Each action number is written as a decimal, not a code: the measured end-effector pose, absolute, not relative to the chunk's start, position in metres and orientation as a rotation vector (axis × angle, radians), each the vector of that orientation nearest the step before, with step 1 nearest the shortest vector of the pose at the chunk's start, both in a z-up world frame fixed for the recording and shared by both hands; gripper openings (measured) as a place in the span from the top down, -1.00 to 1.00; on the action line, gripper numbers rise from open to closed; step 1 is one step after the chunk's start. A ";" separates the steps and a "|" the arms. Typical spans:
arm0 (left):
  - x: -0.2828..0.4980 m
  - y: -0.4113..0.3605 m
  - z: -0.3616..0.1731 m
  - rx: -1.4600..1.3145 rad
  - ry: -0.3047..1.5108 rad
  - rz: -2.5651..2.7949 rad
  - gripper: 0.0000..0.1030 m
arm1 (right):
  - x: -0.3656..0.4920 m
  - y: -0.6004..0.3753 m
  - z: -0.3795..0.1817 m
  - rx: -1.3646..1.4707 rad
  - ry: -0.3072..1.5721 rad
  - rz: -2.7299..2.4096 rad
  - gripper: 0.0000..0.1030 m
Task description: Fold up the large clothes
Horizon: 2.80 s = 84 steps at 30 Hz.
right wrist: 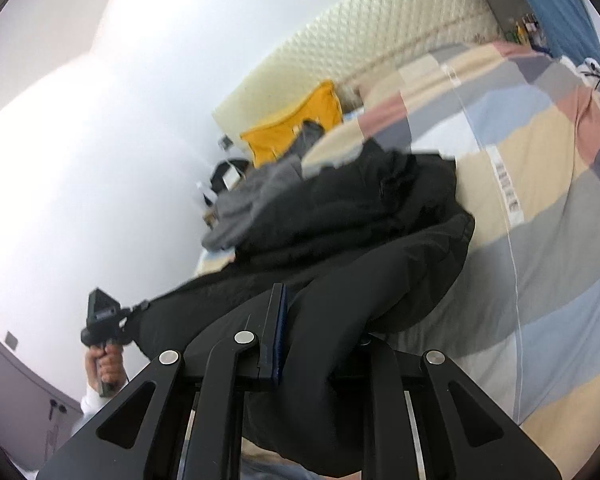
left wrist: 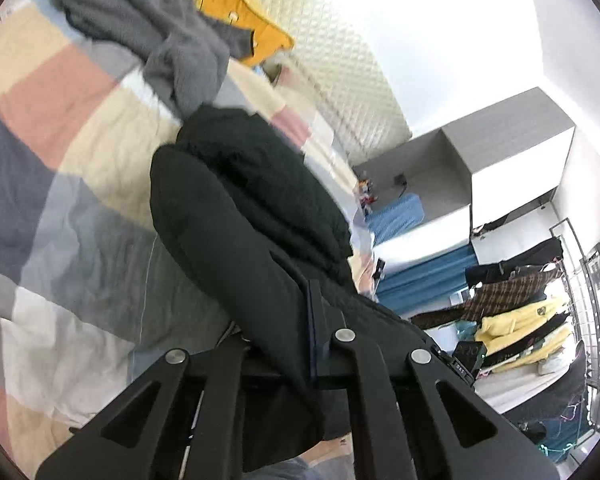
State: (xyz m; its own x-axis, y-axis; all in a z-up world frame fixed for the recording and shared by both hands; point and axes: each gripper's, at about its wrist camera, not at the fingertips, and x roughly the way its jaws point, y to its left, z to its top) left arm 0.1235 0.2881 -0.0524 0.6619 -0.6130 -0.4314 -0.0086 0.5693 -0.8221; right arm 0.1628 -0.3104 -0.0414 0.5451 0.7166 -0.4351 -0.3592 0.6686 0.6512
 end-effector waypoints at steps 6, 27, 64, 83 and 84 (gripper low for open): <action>0.100 0.300 -0.021 -0.934 0.718 -0.436 0.89 | 0.149 -0.328 0.002 0.582 0.686 0.683 0.75; 0.016 0.299 0.019 -0.942 0.783 -0.452 0.88 | 0.041 -0.362 0.060 0.631 0.552 0.766 0.76; 0.329 0.273 -0.089 -0.696 1.113 0.101 0.73 | 0.390 -0.318 -0.132 0.768 0.999 0.227 0.79; 0.401 0.227 -0.170 -0.475 1.262 0.168 0.75 | 0.440 -0.302 -0.228 0.805 1.143 0.188 0.83; 0.400 0.227 -0.171 -0.477 1.257 0.165 0.75 | 0.439 -0.303 -0.230 0.816 1.141 0.193 0.83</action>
